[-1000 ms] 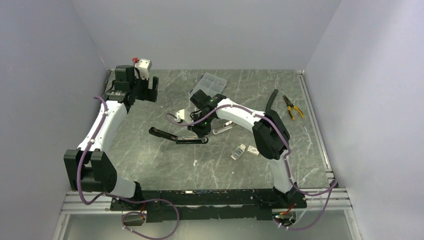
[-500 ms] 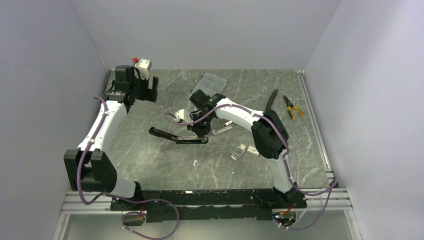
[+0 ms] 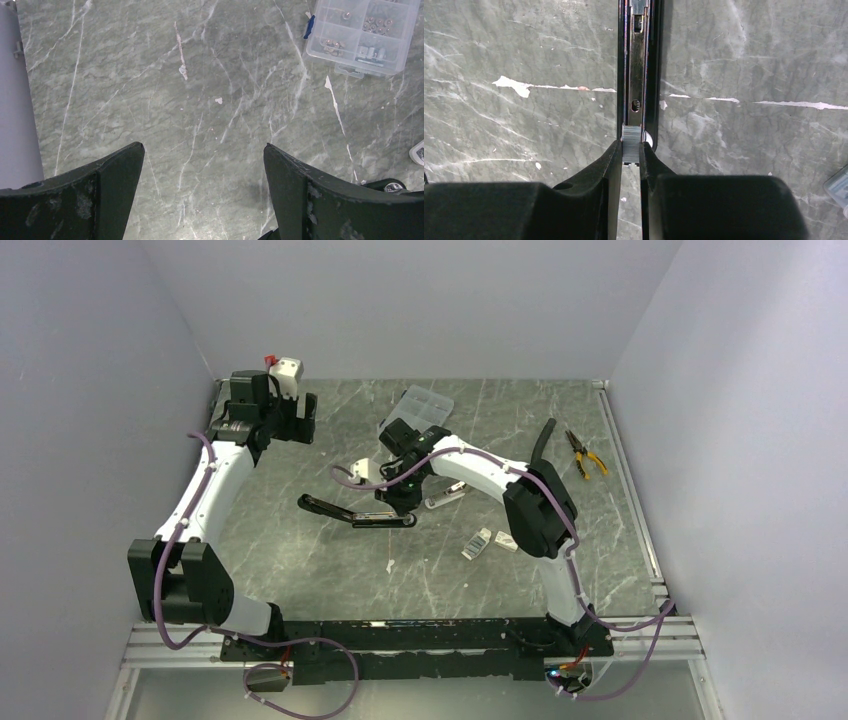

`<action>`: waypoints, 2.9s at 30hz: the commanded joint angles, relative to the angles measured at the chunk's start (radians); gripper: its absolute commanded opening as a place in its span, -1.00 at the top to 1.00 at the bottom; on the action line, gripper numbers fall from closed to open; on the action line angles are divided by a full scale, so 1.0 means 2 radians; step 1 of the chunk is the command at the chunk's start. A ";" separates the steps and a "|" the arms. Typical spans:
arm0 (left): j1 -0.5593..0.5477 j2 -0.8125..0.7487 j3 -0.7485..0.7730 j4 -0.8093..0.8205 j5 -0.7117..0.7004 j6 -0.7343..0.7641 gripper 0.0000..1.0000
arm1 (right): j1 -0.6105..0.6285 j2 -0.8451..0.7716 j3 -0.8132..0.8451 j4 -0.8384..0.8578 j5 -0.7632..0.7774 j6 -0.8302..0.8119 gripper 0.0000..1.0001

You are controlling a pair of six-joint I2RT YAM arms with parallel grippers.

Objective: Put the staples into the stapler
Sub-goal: Install the staple into the stapler.

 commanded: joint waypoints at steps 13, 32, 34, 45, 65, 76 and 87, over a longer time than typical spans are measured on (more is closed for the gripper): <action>0.003 -0.018 0.020 0.002 0.001 -0.004 -0.89 | -0.001 0.005 0.023 -0.004 -0.001 0.002 0.76; 0.003 -0.019 0.019 0.001 0.002 -0.003 -0.89 | -0.001 0.011 0.024 -0.003 0.004 0.012 0.76; 0.003 -0.018 0.019 0.001 0.002 -0.003 -0.89 | 0.000 0.012 0.023 -0.004 0.005 0.012 0.76; 0.003 -0.018 0.019 0.001 0.002 -0.004 -0.89 | 0.000 0.014 0.024 -0.004 0.007 0.015 0.76; 0.003 -0.018 0.021 -0.001 0.002 -0.003 -0.89 | 0.000 0.021 0.027 -0.009 0.011 0.024 0.74; 0.003 -0.019 0.022 -0.002 0.002 -0.003 -0.89 | 0.000 0.023 0.024 -0.009 0.015 0.024 0.72; 0.003 -0.019 0.021 -0.001 0.001 -0.003 -0.89 | 0.002 0.020 0.013 0.004 0.032 0.027 0.70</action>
